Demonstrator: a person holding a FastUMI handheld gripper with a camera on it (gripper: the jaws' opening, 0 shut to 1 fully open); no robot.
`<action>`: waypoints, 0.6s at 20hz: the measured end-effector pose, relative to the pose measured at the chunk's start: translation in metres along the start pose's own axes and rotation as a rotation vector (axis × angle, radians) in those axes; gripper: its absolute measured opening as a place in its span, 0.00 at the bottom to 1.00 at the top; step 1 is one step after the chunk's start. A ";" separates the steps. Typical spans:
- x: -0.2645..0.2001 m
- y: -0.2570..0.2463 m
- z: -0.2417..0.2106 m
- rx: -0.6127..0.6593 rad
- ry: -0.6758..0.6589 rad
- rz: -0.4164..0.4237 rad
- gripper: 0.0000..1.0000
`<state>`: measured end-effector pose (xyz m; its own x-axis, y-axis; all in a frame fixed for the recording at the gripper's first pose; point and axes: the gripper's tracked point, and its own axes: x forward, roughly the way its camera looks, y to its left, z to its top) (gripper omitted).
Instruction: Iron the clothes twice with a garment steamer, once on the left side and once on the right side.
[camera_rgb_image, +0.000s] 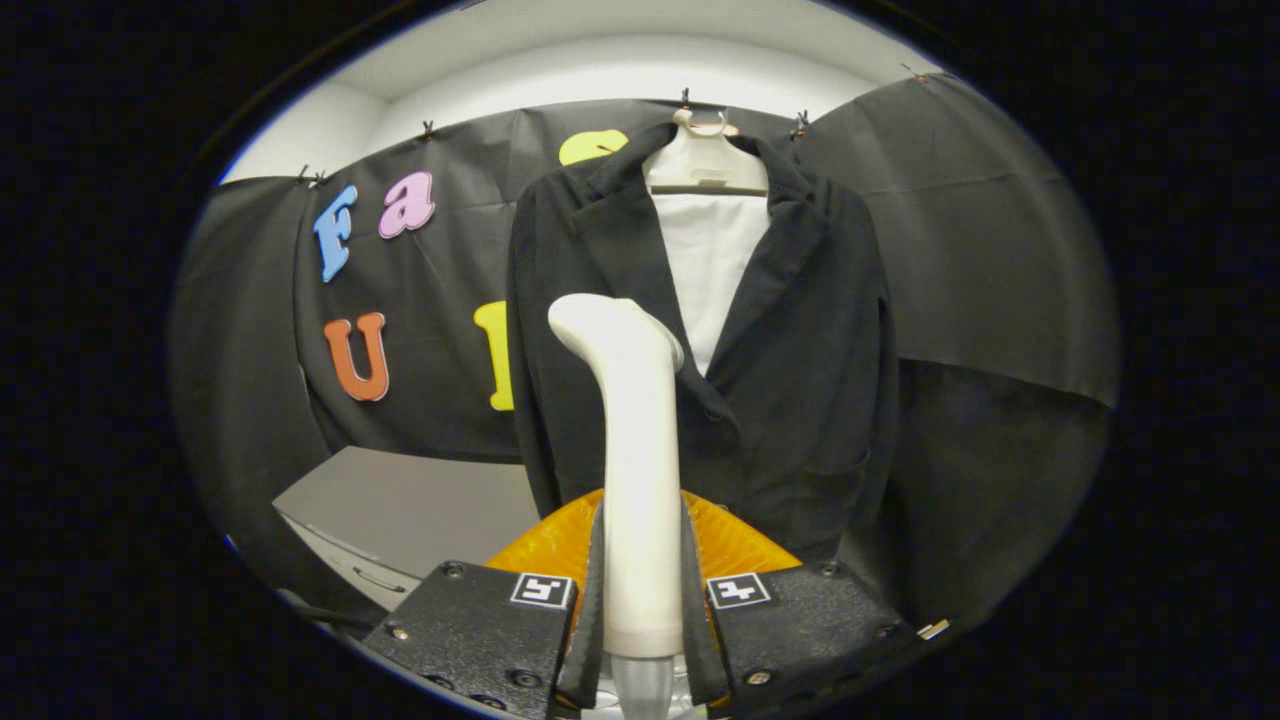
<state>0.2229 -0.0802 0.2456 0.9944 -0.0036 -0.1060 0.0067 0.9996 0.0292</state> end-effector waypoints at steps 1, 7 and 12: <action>0.000 0.000 -0.004 0.000 0.006 -0.001 0.36; 0.005 -0.001 -0.032 -0.001 0.057 -0.009 0.36; 0.011 -0.007 -0.059 0.003 0.104 -0.021 0.36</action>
<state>0.2278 -0.0853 0.1854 0.9776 -0.0209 -0.2094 0.0274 0.9992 0.0284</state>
